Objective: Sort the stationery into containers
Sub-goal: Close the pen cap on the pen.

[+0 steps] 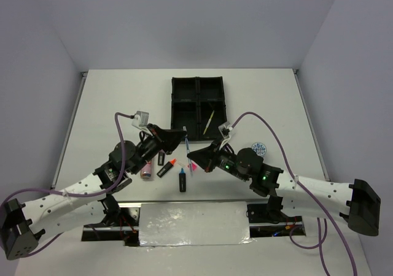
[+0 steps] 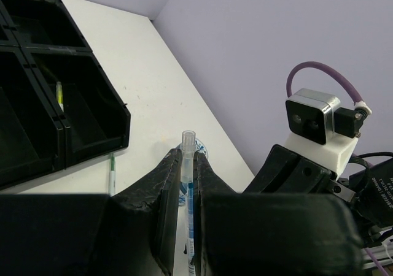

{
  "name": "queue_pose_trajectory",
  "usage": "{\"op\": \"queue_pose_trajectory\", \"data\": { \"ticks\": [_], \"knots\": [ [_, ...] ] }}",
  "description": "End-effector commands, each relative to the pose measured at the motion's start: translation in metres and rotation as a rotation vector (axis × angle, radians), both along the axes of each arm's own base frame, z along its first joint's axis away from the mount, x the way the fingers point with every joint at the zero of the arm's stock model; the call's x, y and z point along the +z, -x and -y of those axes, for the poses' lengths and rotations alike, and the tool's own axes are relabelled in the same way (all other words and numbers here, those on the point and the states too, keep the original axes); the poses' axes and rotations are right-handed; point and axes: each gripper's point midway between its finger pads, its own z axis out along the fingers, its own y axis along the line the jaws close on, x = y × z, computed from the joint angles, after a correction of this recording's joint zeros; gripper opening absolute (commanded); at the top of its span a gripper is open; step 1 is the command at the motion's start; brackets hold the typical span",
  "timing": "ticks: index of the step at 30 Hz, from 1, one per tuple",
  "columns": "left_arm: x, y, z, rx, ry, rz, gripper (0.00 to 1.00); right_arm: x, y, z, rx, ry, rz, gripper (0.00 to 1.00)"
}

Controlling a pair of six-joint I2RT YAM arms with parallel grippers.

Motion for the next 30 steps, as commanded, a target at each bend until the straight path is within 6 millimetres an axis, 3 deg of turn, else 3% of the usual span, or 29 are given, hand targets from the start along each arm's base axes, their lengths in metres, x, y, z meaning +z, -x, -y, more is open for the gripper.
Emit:
{"op": "queue_pose_trajectory", "data": {
  "ticks": [1, 12, 21, 30],
  "knots": [
    [0.017, 0.001, 0.002, -0.013, 0.046, 0.054, 0.00, 0.033, -0.002, 0.001, -0.019, -0.057, 0.054, 0.00],
    [0.016, 0.005, 0.005, -0.040, 0.056, 0.054, 0.00, 0.036, -0.008, 0.005, -0.055, -0.044, 0.063, 0.00],
    [0.009, 0.005, 0.010, -0.057, 0.048, 0.040, 0.00, 0.052, -0.007, 0.004, -0.047, -0.070, 0.095, 0.00],
    [0.015, 0.010, 0.015, -0.098, 0.046, 0.038, 0.05, 0.079, -0.026, 0.016, -0.158, -0.040, 0.205, 0.00]
  ]
}}
